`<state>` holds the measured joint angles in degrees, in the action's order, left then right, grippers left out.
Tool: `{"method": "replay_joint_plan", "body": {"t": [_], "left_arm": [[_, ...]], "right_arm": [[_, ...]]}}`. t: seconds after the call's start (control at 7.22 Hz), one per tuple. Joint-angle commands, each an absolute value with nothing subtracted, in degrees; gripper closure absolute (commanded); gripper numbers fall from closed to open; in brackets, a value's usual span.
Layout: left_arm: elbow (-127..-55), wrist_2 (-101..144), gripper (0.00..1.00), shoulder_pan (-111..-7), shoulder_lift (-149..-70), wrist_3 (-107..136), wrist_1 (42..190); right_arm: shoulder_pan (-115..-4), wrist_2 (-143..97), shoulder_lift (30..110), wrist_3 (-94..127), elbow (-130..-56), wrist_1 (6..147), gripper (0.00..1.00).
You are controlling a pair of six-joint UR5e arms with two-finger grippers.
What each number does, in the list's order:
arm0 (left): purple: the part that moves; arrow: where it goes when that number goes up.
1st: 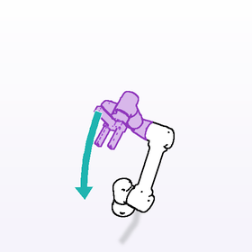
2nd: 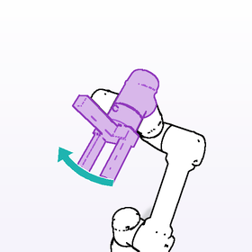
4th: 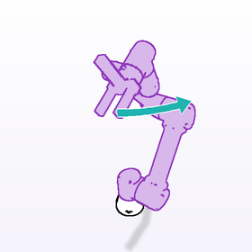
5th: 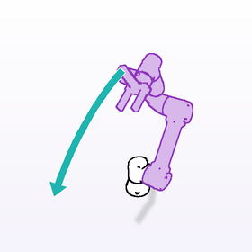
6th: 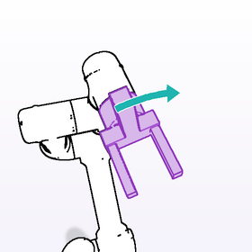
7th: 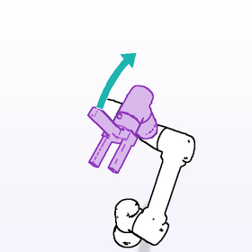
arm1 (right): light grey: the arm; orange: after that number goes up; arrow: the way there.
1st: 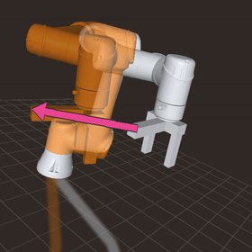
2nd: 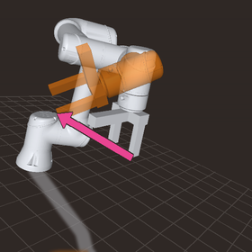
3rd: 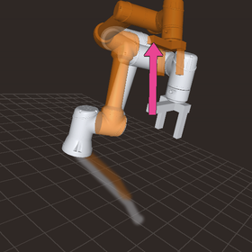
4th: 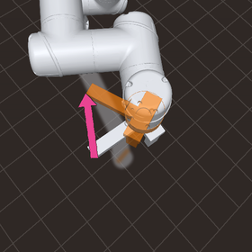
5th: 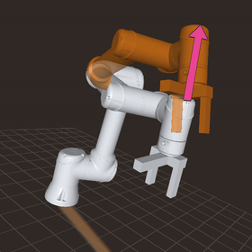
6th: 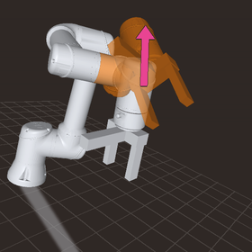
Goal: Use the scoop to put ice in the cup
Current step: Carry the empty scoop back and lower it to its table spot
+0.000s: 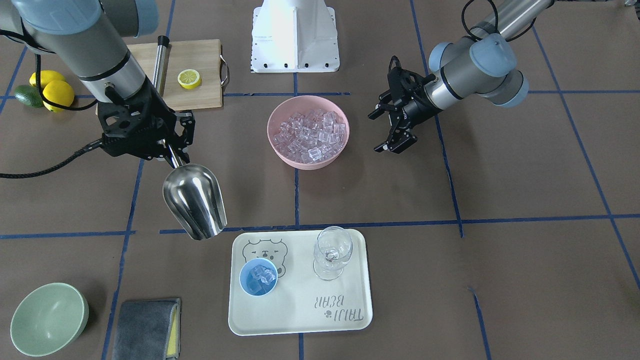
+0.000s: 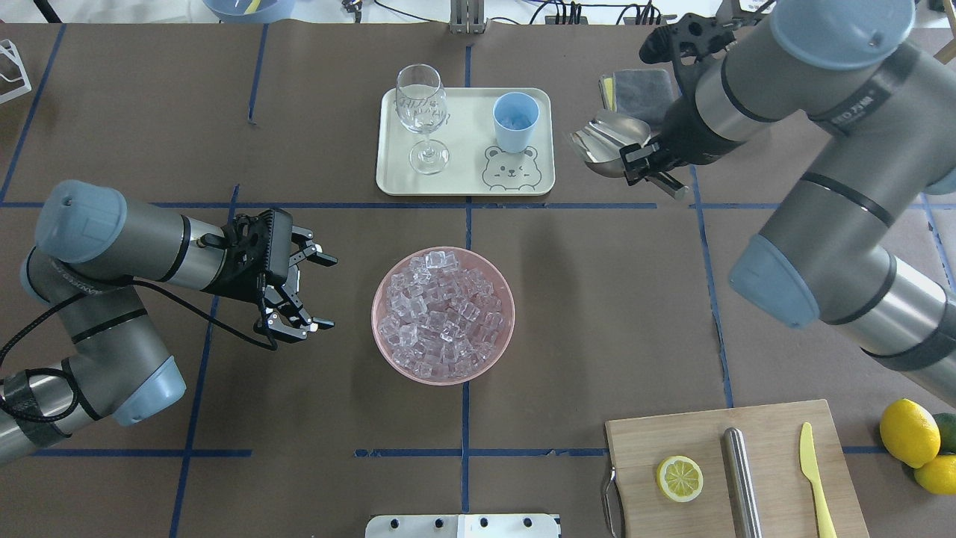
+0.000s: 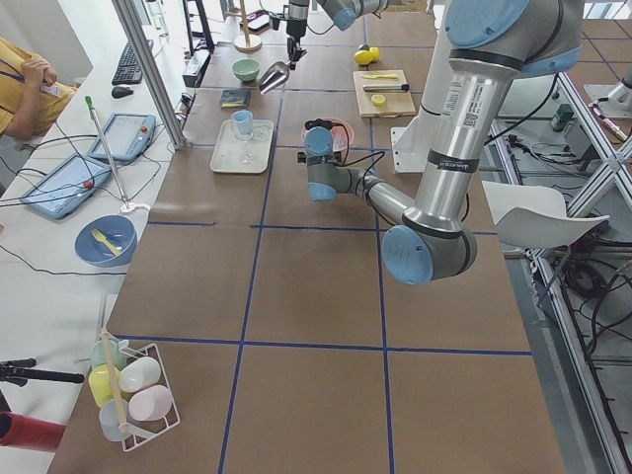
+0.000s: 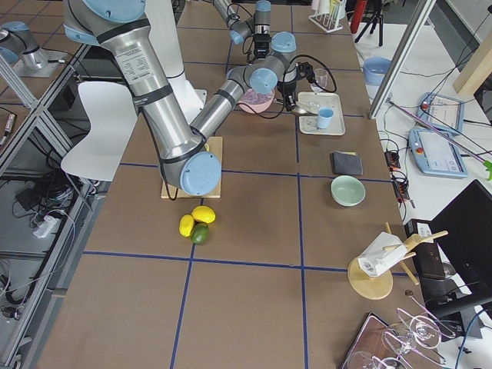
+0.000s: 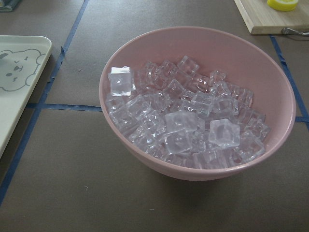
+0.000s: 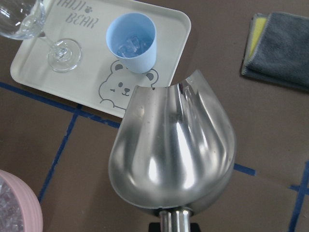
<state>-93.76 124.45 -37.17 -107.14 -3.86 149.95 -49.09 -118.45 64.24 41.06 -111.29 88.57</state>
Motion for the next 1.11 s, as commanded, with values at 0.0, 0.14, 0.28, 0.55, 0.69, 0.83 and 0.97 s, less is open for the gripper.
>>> {"method": "replay_joint_plan", "body": {"t": [0.0,0.14,0.28,0.55,0.69,0.83,0.97], "left_arm": [[-93.6,124.5,0.00,-37.2,-107.1,-3.9,149.9],[-93.3,124.3,0.00,-37.2,-107.1,-3.9,149.8],[-93.1,124.4,0.00,-37.4,-107.1,-3.9,149.7],[-93.3,124.5,0.00,-38.3,-105.4,-3.9,149.7],[-93.3,124.5,0.00,-38.3,-105.3,-4.0,149.7],[-93.3,124.6,0.00,-38.8,-105.3,-4.0,149.7],[-92.8,127.9,0.00,-39.5,-105.3,-4.0,149.6]], "right_arm": [[-49.2,-116.1,72.7,47.5,-117.2,87.2,1.00],[-49.2,-115.5,79.2,53.0,-118.4,80.0,1.00],[-49.2,-115.3,87.1,58.3,-118.3,68.1,1.00],[-49.1,-111.9,97.2,62.9,-117.9,58.5,1.00],[-49.0,-110.9,99.3,68.0,-117.9,55.1,1.00],[-48.0,-109.9,104.5,69.2,-117.6,48.8,1.00],[-47.0,-107.6,106.0,69.5,-116.3,45.3,1.00]]}}
